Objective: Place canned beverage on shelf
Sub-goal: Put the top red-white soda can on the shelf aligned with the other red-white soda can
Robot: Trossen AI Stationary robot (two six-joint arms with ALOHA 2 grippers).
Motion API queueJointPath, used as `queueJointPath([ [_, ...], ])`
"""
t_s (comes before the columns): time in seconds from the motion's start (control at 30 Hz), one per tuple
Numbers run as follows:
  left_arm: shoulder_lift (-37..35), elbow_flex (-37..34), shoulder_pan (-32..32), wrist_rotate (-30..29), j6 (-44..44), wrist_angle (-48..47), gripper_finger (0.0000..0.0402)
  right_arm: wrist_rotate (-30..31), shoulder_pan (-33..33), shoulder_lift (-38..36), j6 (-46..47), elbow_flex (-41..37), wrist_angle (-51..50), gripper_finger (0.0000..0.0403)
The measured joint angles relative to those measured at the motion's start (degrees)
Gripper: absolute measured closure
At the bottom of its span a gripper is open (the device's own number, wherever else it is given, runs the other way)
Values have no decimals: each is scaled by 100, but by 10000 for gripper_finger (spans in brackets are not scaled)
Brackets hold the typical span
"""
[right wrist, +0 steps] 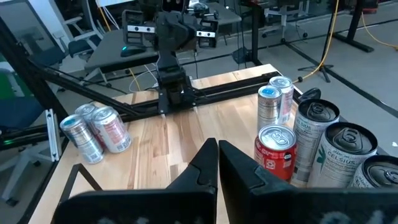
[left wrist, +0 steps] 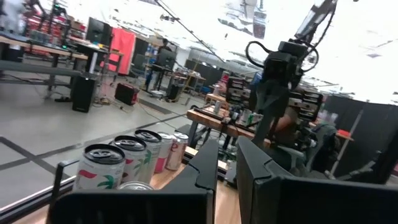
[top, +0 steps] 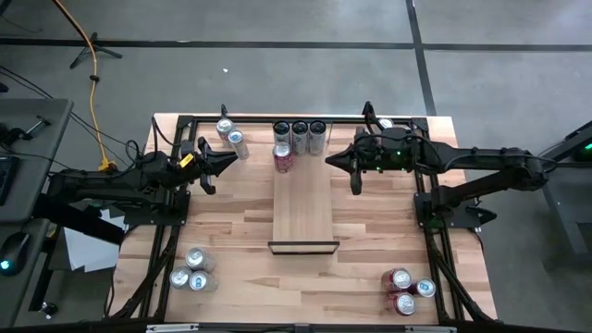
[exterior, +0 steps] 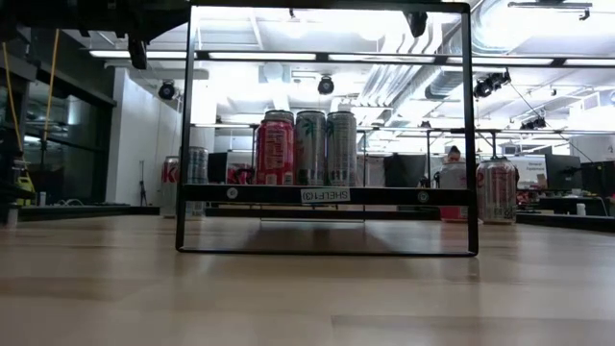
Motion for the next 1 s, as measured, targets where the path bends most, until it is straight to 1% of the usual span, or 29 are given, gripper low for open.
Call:
queueJointPath([
  [0.13, 1, 0, 1, -112, 0, 0, 396, 0, 1, 0, -13, 0, -5, 403],
  [1.0, 1, 0, -1, -113, -2, -1, 396, 107, 0, 2, -9, 0, -5, 402],
])
